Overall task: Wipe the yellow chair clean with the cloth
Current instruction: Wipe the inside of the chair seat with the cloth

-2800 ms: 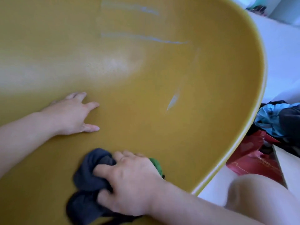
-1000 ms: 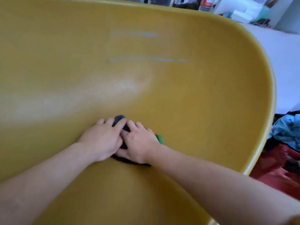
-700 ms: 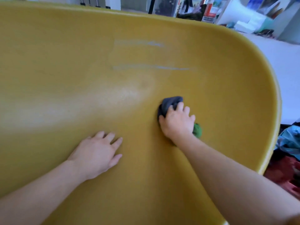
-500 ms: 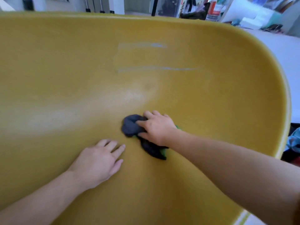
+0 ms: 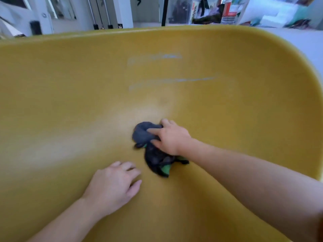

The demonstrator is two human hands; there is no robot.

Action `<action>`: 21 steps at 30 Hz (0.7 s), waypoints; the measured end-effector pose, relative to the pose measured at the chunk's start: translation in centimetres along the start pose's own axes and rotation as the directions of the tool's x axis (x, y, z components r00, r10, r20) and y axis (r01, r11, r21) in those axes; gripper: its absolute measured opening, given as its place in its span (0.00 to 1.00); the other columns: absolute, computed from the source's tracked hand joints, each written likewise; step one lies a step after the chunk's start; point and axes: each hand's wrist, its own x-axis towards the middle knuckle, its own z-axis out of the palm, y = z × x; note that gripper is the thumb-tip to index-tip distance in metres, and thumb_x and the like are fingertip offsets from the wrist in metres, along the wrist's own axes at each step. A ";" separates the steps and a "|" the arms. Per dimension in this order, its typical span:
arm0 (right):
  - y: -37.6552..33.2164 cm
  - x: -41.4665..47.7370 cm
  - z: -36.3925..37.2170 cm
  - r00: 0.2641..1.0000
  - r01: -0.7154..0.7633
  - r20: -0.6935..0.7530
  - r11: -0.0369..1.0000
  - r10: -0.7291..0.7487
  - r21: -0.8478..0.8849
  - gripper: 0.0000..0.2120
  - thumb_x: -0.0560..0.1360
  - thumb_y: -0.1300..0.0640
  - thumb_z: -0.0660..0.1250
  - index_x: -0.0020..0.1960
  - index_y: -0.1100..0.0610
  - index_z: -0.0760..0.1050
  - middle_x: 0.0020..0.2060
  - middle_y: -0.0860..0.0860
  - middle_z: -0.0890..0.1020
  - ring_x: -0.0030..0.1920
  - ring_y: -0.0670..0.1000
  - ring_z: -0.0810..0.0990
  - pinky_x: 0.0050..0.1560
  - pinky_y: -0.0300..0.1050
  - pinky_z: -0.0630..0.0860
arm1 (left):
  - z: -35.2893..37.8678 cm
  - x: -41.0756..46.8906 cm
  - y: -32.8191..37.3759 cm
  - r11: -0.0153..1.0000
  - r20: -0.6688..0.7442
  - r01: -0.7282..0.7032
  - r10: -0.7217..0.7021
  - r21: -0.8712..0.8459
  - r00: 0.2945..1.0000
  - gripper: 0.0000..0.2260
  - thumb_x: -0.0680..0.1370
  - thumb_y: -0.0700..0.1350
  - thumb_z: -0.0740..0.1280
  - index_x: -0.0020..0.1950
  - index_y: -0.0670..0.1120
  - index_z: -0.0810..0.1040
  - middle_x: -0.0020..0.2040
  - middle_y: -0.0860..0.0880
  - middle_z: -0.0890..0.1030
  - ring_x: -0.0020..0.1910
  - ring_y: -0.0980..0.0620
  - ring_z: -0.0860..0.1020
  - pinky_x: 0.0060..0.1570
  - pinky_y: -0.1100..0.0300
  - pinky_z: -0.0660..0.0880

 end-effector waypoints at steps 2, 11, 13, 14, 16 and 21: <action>7.0 -0.6 -2.0 0.923 -0.338 -0.192 0.941 0.333 0.006 0.18 0.77 0.44 0.58 0.66 0.43 0.68 0.55 0.56 0.68 0.60 0.61 0.69 0.55 0.53 0.71 | -0.6 0.6 0.3 0.997 -0.026 0.071 -0.071 -0.036 0.997 0.17 0.73 0.60 0.56 0.46 0.57 0.83 0.44 0.61 0.82 0.39 0.54 0.82 0.26 0.59 0.78; -1.3 1.0 -0.6 0.941 -0.070 0.287 0.721 -0.182 0.689 0.21 0.77 0.50 0.59 0.69 0.52 0.68 0.66 0.55 0.71 0.66 0.55 0.69 0.66 0.47 0.68 | -2.2 9.6 3.5 0.793 -0.230 0.213 -0.403 -0.571 0.886 0.15 0.79 0.54 0.53 0.53 0.49 0.76 0.69 0.52 0.72 0.68 0.53 0.64 0.65 0.61 0.60; 2.8 0.3 -1.4 0.981 -0.135 0.190 0.545 -0.045 0.827 0.23 0.76 0.60 0.63 0.69 0.45 0.69 0.61 0.52 0.77 0.62 0.53 0.75 0.61 0.41 0.71 | -0.9 9.4 3.1 0.815 -0.121 0.303 -0.409 -0.493 0.904 0.21 0.80 0.59 0.51 0.70 0.52 0.68 0.77 0.52 0.60 0.75 0.54 0.53 0.72 0.59 0.50; 4.8 -0.2 -1.2 0.984 -0.156 0.077 0.573 0.160 0.805 0.25 0.75 0.64 0.62 0.69 0.46 0.69 0.59 0.53 0.78 0.60 0.54 0.76 0.58 0.41 0.72 | -0.2 9.0 3.0 0.864 -0.077 0.347 -0.399 -0.366 0.914 0.26 0.79 0.62 0.49 0.75 0.53 0.59 0.79 0.51 0.54 0.76 0.51 0.48 0.74 0.54 0.48; 7.5 -1.3 0.0 0.903 -0.239 -0.222 0.860 0.367 0.451 0.25 0.74 0.65 0.58 0.70 0.53 0.71 0.60 0.55 0.77 0.62 0.58 0.74 0.60 0.45 0.70 | 0.1 8.5 3.1 0.896 -0.017 0.403 -0.413 -0.185 0.911 0.31 0.77 0.66 0.50 0.77 0.57 0.49 0.79 0.51 0.44 0.77 0.45 0.42 0.73 0.42 0.46; 6.7 -2.8 2.8 0.981 -0.131 -0.159 0.985 0.112 -0.112 0.27 0.76 0.47 0.48 0.74 0.49 0.65 0.75 0.50 0.65 0.75 0.55 0.62 0.68 0.51 0.57 | -2.2 9.1 -0.4 0.912 -0.014 0.382 -0.388 -0.148 0.922 0.25 0.74 0.50 0.65 0.70 0.58 0.63 0.79 0.48 0.51 0.76 0.43 0.47 0.71 0.47 0.61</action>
